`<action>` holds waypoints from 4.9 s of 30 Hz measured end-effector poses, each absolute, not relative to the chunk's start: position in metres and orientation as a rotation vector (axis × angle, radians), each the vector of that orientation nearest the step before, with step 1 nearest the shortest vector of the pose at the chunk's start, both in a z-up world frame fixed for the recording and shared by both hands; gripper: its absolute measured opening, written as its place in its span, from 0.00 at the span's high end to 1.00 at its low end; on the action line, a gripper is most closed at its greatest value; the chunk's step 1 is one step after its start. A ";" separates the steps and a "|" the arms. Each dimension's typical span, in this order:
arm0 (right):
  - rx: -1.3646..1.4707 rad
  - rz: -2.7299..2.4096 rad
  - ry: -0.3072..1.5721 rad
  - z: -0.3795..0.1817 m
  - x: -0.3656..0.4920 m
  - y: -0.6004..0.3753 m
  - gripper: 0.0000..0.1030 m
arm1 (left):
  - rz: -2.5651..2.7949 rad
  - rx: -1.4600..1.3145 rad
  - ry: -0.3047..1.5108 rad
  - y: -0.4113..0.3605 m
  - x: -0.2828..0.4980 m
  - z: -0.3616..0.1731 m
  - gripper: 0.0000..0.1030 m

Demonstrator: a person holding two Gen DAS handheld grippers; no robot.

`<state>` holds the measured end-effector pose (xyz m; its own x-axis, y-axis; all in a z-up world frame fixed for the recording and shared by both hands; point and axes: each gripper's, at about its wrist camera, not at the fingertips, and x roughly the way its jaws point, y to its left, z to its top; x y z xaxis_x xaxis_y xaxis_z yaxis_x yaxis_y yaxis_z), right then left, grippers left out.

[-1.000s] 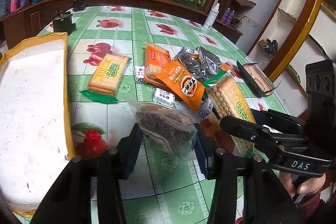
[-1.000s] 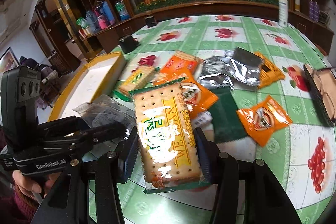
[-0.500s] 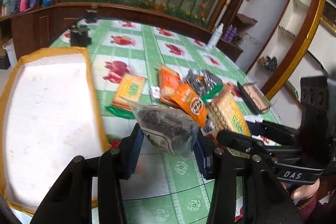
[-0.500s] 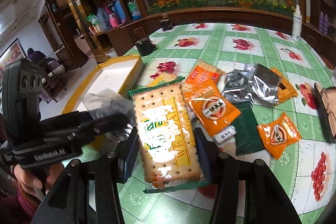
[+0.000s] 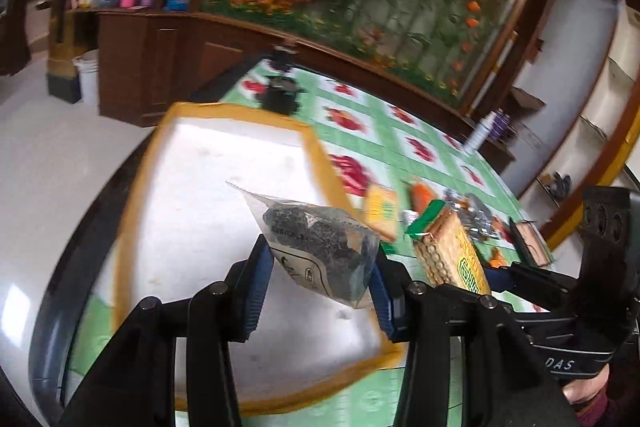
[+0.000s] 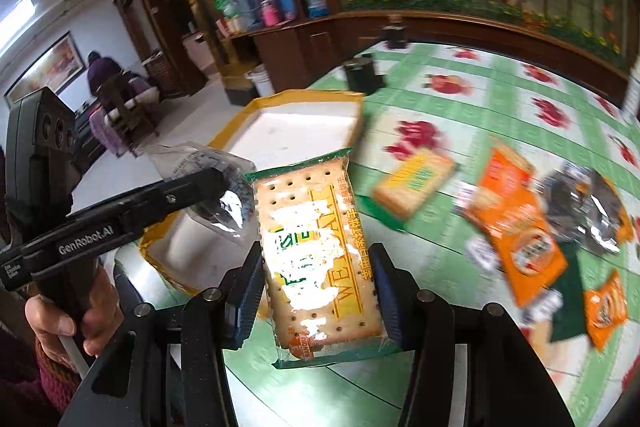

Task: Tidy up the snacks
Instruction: 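Lower both held packs into the white tray and open both tools, then move both open tools back over the snack pile, then grasp a yellow WEIDAN cracker pack with left tool while right grasps orange snack bag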

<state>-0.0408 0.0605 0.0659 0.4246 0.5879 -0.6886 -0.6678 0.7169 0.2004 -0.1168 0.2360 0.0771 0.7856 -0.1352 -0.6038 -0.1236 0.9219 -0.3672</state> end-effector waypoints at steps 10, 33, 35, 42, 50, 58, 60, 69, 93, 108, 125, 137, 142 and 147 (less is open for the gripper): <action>-0.212 0.809 0.832 0.045 -0.042 0.142 0.46 | 0.096 -0.406 0.665 0.275 -0.143 0.052 0.57; -0.322 0.747 0.882 0.011 -0.041 0.178 0.46 | 0.047 -0.419 0.620 0.284 -0.143 0.041 0.41; -0.341 0.743 0.876 0.013 -0.045 0.179 0.46 | 0.043 -0.428 0.612 0.287 -0.145 0.042 0.36; -0.332 0.716 0.834 0.031 -0.053 0.165 0.46 | 0.031 -0.448 0.597 0.288 -0.148 0.042 0.33; -0.202 0.696 0.869 0.044 -0.052 0.130 0.46 | 0.019 -0.453 0.575 0.278 -0.155 0.053 0.30; -0.128 0.665 0.849 0.061 -0.059 0.100 0.46 | 0.023 -0.421 0.512 0.264 -0.169 0.074 0.24; -0.110 0.662 0.847 0.065 -0.060 0.094 0.46 | 0.024 -0.415 0.504 0.261 -0.172 0.078 0.24; -0.007 0.639 0.789 0.084 -0.079 0.044 0.46 | 0.046 -0.417 0.511 0.258 -0.181 0.085 0.24; 0.377 0.388 0.834 0.044 -0.018 -0.167 0.47 | -0.102 -0.170 0.889 0.122 0.003 0.082 0.19; 0.455 0.232 0.868 0.026 0.012 -0.239 0.43 | 0.051 -0.010 1.123 0.086 0.084 0.024 0.25; 0.299 0.109 0.977 0.010 0.069 -0.187 0.23 | -0.022 -0.090 1.051 0.050 0.024 0.019 0.50; 0.230 0.101 0.843 0.012 0.057 -0.202 0.66 | 0.063 -0.048 0.911 0.043 0.028 0.010 0.47; 0.310 0.161 0.773 0.023 0.054 -0.205 0.66 | 0.015 -0.076 0.892 0.049 0.027 0.014 0.56; 0.332 0.217 0.722 0.034 0.048 -0.198 0.66 | -0.016 -0.096 0.785 0.048 0.013 0.031 0.56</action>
<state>0.0482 -0.1983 0.0337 0.7313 0.3065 -0.6093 -0.0803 0.9258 0.3694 0.0132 0.0481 0.0311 0.7077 -0.0499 -0.7048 -0.0212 0.9955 -0.0918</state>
